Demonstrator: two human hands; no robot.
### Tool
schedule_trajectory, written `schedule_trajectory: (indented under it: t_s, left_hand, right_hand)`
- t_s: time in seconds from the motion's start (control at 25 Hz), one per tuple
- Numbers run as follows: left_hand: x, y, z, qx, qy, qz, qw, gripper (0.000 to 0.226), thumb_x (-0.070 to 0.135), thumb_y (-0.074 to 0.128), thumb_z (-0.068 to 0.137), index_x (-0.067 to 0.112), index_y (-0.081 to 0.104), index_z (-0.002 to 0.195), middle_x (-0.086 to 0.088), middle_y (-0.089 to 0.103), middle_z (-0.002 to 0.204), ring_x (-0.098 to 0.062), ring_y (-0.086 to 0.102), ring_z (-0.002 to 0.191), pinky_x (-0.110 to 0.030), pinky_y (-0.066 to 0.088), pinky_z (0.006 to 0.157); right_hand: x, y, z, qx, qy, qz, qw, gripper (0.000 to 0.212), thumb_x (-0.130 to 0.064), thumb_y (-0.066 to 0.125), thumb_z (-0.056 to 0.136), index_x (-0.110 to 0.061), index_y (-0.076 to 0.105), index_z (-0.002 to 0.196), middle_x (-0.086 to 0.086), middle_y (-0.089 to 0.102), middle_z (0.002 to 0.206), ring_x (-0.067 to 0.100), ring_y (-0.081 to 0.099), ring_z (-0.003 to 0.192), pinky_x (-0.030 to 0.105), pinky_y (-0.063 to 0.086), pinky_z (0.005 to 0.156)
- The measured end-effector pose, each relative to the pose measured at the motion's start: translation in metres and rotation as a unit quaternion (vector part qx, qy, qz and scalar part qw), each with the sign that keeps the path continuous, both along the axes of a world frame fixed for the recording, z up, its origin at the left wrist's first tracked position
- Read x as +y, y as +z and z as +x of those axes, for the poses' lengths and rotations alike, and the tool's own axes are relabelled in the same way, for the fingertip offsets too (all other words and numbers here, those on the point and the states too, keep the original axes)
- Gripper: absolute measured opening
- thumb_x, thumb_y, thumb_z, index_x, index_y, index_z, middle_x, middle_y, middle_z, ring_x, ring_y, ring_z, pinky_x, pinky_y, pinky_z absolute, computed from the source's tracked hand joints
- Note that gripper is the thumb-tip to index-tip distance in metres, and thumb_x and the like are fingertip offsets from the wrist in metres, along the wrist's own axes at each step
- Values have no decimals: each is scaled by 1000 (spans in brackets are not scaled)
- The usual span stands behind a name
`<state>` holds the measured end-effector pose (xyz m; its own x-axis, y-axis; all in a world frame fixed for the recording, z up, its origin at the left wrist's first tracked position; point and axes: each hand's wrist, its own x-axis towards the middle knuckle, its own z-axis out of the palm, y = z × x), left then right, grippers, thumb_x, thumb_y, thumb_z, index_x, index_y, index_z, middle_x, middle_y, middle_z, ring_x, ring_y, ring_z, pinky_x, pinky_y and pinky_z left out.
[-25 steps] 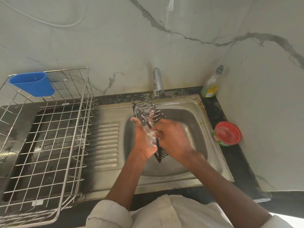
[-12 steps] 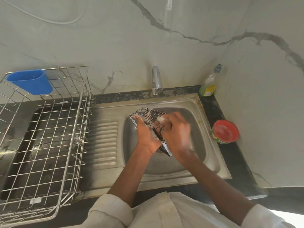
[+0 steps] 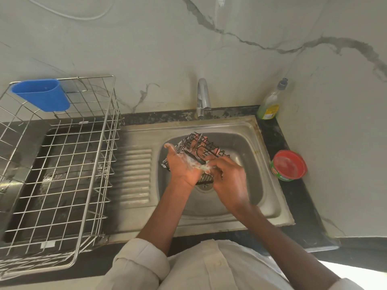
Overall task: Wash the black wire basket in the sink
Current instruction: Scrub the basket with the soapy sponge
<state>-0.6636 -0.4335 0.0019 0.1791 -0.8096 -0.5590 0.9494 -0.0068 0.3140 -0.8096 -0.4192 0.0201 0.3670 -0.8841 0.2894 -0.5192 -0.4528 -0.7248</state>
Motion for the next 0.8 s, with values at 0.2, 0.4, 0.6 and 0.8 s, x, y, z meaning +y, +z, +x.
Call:
schedule_trajectory:
  t_s: [0.2,0.4,0.6,0.8]
  left_hand:
    - [7,-7,-11,-17,-23,-45,999,88,87,48,89,6,62,120,-12,59,122,-27,58,124,-40,37,124]
    - [6,4,-6,-59,-3,29,998,98,87,39,91,-1,81,95,-19,77,107,-33,73,99,-44,56,97]
    - [8,3,-22,-87,-91,23,992,112,99,39,79,9,68,138,-17,69,137,-36,66,128,-52,53,107]
    - [5,8,-22,-71,-96,-11,993,113,98,34,83,6,65,141,-16,69,136,-33,68,123,-49,60,93]
  right_hand:
    - [-21,24,58,2,37,18,999,22,6,62,86,-9,76,92,2,70,100,17,67,86,34,57,73]
    - [1,14,20,67,74,-68,993,21,12,63,78,-4,72,87,5,70,91,25,65,82,36,55,62]
    - [-41,29,25,71,-23,-3,997,49,17,64,79,-9,71,120,9,66,112,20,63,94,28,49,74]
    - [-45,27,18,97,-23,-6,995,27,10,67,83,-12,79,94,2,60,104,16,61,81,16,46,62]
